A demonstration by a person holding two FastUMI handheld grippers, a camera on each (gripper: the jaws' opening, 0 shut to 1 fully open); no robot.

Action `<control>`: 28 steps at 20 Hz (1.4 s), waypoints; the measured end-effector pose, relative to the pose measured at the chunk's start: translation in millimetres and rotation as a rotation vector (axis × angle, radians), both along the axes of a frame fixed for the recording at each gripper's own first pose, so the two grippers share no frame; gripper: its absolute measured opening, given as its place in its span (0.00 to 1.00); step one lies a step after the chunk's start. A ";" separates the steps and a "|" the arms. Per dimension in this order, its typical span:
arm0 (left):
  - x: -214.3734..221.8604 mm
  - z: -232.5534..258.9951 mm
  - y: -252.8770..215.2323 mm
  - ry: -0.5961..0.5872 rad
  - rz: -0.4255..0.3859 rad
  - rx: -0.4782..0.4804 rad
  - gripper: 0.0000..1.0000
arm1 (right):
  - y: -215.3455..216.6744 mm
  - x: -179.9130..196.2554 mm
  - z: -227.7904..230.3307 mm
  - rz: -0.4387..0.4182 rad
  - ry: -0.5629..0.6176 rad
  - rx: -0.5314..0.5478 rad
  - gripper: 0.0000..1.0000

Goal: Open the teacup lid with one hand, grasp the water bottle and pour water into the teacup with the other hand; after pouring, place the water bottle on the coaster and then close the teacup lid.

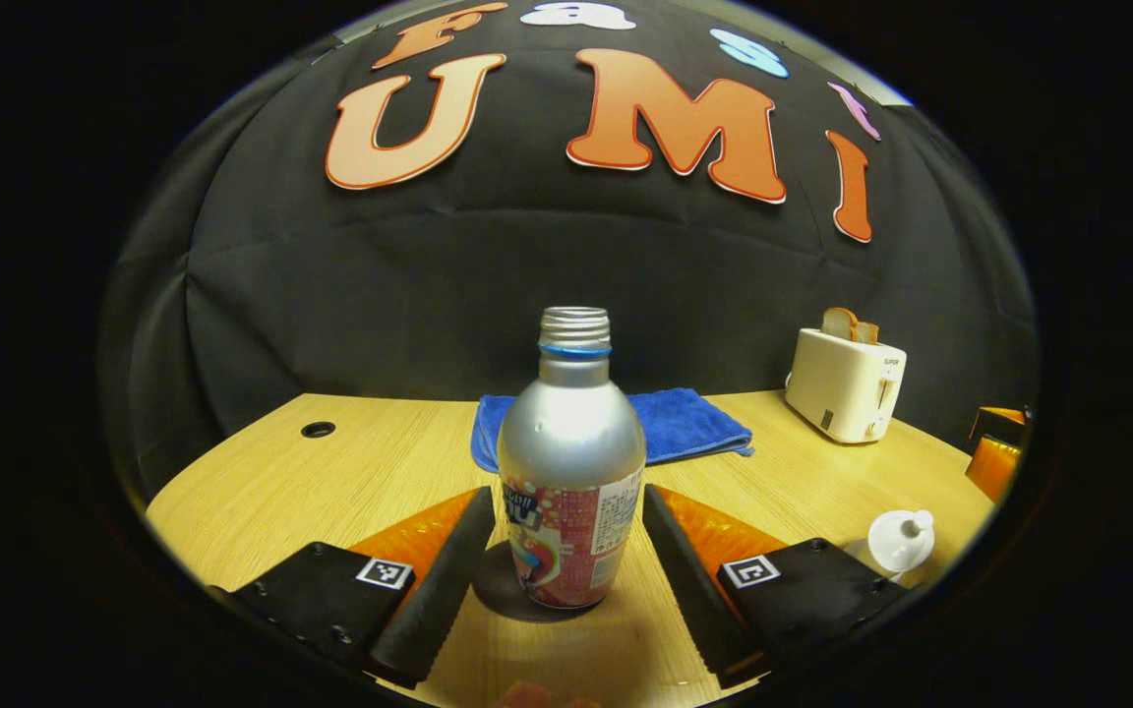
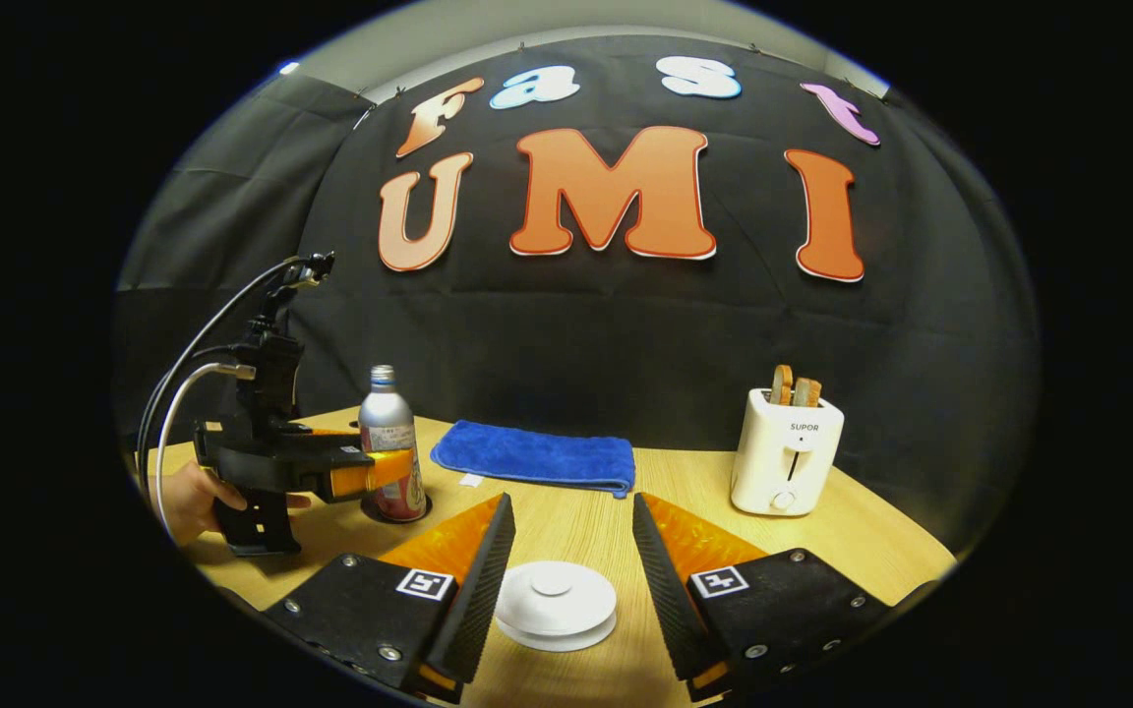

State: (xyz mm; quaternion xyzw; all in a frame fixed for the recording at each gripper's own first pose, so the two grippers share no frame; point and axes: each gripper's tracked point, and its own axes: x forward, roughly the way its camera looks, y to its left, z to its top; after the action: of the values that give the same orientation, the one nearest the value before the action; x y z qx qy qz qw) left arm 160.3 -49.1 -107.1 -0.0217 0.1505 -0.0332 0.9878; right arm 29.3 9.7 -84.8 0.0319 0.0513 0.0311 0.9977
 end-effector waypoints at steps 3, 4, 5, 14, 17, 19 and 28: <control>-17.7 7.0 12.5 -0.021 0.044 0.034 0.99 | 0.8 -7.1 16.8 -0.009 -0.039 -0.001 0.73; -26.5 16.2 13.9 -0.048 0.052 0.043 0.99 | 1.0 -9.2 23.8 -0.012 -0.054 0.001 0.74; -33.6 28.8 14.8 -0.081 0.058 0.045 0.99 | 1.8 -11.7 31.2 -0.017 -0.072 0.007 0.75; -95.3 126.3 20.4 -0.315 0.126 0.018 0.98 | 7.6 -23.5 89.2 -0.043 -0.209 0.013 0.91; -109.5 141.8 23.0 -0.359 0.141 0.033 0.98 | 3.9 -26.8 93.4 -0.054 -0.218 0.018 0.93; -116.5 150.4 26.6 -0.383 0.155 0.041 0.98 | -0.8 -28.9 94.5 -0.060 -0.220 0.016 0.93; -117.7 146.8 30.5 -0.388 0.184 0.057 0.98 | -16.6 -33.0 89.8 -0.079 -0.209 -0.001 0.94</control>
State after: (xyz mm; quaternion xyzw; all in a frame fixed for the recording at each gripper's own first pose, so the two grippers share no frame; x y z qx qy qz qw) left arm 42.6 -18.6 39.7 -0.0004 -0.0442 0.0579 0.9973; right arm -3.7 -6.9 5.0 0.0301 -0.0543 -0.0051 0.9981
